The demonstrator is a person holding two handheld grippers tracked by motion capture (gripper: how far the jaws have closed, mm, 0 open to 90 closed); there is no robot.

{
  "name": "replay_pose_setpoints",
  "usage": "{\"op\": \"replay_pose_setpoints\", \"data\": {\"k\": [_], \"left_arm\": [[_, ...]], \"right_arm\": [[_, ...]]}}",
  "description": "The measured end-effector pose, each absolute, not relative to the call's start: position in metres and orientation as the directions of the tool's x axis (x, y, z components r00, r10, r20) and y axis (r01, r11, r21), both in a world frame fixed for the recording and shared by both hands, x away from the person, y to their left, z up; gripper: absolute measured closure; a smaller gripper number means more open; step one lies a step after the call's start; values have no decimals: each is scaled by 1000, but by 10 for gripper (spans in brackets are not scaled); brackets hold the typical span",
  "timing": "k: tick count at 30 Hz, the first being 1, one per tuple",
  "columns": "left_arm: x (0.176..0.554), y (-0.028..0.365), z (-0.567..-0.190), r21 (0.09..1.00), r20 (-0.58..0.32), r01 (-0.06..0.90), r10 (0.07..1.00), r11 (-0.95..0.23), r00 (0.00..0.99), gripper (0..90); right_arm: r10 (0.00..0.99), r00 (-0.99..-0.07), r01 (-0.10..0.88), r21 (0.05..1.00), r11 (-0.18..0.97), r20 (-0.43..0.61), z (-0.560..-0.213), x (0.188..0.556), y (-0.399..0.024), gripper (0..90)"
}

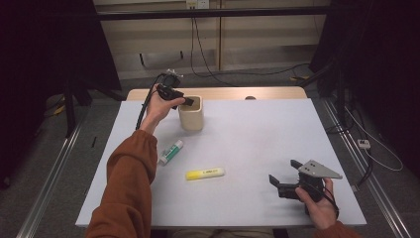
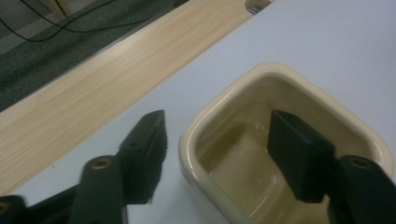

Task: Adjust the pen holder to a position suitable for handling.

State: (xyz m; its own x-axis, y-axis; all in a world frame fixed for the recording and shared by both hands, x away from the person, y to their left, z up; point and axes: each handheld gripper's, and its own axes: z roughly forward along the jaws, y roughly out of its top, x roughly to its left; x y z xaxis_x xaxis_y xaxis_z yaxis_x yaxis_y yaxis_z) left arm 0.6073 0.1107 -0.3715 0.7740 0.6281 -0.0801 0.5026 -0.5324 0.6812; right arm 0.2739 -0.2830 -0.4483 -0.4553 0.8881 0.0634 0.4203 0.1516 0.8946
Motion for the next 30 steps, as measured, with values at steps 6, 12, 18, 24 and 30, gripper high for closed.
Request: {"op": "replay_pose_setpoints", "data": {"k": [6,12,18,24,30], "left_arm": [[613,106,-375,631,-59,490,593,-601,803,541],[616,108,-376,638,-76,514,617,-573,783,662],[618,111,-379,624,-84,524,617,-580,782,674],[618,112,-381,626,-88,530,623,-572,777,699],[618,112,-379,613,-94,542,629,-574,772,717]], "right_arm": [[888,-456,422,894,149,67,-449,274,-283,43],[888,-455,427,892,150,69,-449,274,-283,44],[888,-456,428,891,151,69,-449,274,-283,44],[888,-455,429,890,153,67,-449,275,-283,43],[888,-455,431,889,155,66,-449,274,-283,44]]}}
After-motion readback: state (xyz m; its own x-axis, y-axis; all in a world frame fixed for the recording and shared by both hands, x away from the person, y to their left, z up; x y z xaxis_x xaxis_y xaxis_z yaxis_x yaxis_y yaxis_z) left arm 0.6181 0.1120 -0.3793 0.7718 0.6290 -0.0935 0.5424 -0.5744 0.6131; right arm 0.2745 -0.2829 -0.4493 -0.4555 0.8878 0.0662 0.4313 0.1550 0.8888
